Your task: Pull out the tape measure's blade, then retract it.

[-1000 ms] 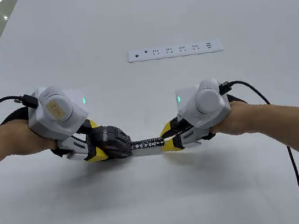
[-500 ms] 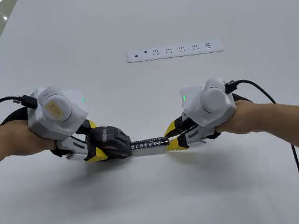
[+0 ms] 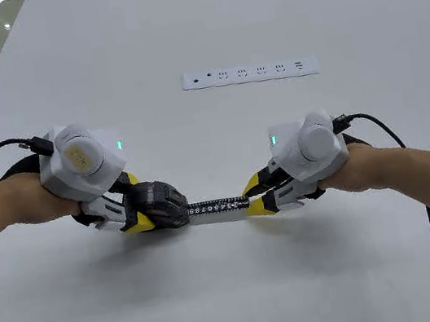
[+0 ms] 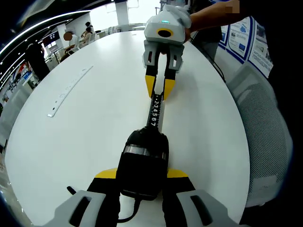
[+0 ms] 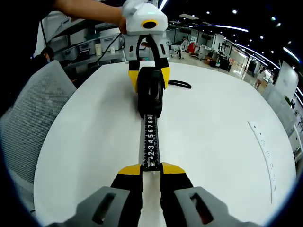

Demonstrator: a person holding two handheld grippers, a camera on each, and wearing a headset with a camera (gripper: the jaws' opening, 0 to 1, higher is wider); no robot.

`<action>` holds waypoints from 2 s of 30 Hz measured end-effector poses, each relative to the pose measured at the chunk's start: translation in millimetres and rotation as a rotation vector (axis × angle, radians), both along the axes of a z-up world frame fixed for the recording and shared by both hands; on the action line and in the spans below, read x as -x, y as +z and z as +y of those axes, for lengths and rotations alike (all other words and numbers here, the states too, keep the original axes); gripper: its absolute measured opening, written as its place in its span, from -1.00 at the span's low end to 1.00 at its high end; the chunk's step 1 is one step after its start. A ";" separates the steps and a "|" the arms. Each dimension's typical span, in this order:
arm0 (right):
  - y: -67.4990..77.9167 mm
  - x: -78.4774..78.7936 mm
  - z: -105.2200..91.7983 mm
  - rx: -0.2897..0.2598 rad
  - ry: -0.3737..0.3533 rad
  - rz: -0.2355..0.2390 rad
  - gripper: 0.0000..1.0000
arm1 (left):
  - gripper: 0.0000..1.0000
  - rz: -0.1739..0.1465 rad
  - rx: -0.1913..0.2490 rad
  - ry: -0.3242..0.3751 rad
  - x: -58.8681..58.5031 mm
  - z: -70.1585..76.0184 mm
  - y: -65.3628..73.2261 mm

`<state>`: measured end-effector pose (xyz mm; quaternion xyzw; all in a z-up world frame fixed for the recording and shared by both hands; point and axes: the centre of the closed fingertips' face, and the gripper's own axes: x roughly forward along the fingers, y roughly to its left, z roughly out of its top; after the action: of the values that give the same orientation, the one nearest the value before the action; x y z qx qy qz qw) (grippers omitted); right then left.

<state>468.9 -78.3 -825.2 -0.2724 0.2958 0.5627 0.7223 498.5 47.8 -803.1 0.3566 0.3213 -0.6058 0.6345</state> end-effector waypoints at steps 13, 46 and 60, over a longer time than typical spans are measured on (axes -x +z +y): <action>-0.3 0.7 -13.2 0.002 -0.005 0.006 -0.75 | -0.38 0.001 0.002 0.002 -1.7 -0.8 -0.5; -2.8 8.4 -48.8 0.007 -0.018 0.016 -0.76 | -0.38 0.003 0.001 0.002 -0.7 -2.0 0.0; -4.2 11.2 -69.2 0.016 -0.032 0.020 -0.76 | -0.38 0.002 0.000 0.003 -1.8 -2.3 -0.6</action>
<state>457.7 -147.5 -829.4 -0.2677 0.3121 0.5512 0.7260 500.3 45.5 -803.7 0.3557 0.3224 -0.6052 0.6350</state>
